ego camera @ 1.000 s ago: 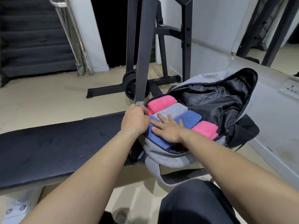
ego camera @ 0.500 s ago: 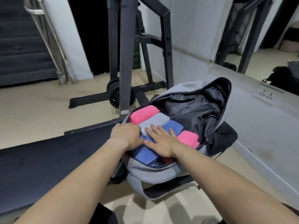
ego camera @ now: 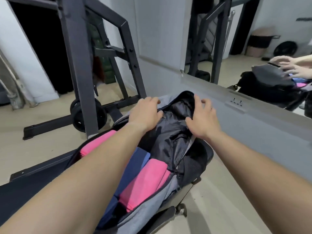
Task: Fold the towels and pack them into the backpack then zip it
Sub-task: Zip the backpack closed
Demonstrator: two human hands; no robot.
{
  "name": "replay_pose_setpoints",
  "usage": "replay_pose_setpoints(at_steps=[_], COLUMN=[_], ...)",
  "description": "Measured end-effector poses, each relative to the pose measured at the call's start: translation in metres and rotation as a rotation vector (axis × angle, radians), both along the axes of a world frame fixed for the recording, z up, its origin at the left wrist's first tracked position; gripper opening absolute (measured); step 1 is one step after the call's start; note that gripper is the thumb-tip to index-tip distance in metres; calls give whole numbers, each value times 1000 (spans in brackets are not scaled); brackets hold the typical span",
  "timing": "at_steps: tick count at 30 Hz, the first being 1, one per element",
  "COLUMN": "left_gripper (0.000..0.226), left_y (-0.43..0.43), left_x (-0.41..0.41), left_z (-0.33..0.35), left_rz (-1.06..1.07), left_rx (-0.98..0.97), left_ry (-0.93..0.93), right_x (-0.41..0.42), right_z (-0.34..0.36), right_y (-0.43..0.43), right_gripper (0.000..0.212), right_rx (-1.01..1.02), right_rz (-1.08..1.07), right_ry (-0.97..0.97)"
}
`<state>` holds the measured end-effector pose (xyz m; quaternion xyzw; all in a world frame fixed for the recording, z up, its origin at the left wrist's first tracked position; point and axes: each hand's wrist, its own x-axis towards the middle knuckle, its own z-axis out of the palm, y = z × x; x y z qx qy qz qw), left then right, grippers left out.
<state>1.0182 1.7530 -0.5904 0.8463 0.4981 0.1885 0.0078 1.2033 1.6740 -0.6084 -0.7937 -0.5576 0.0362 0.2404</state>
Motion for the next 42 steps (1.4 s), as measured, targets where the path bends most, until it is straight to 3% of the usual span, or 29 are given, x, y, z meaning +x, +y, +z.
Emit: replay_pose_setpoints(at_steps=[3,6,8,11,14,18,23,26,29,34,37,40,42], left_gripper=[56,68,53,24,25,29,26,24,23,30,37,40,34], left_y=[26,46,55,60,54,34,-19,-55,-93,-152,-177,-188,-189], left_x=[35,61,67,62,39,-21,-112,-170,-225,-284,-291,-284,-275], left_z=[1,0,-2,-2,10,37,75,87,72,-1,-44,-61,-52], left_rz=[-22,-40,-41,-47,-53,-90,-72,-42,-25,4,30,71,122], left_rx=[55,8,37,140,126,187,325,395,376,264,142,82,85], left_ry=[-28,71,125,57,-38,-14,35,75,158,309,294,247,214], right_x=[15,22,22,22,17,-6,-72,-124,-175,-236,-251,-248,-236], right_z=[-17,-28,-30,-22,-9,23,74,85,59,-11,-40,-47,-40], right_y=[15,21,20,16,6,-12,-45,-73,-100,-146,-168,-174,-176], right_gripper=[78,53,51,49,36,19,42,25,15,26,32,22,27], right_rx=[-35,60,124,168,194,187,131,137,118,-118,-231,-211,-181], right_rz=[4,82,172,258,285,296,411,561,664,701,691,702,715], right_ry=[165,111,88,43,34,-4,-139,-212,-290,-492,-610,-534,-412])
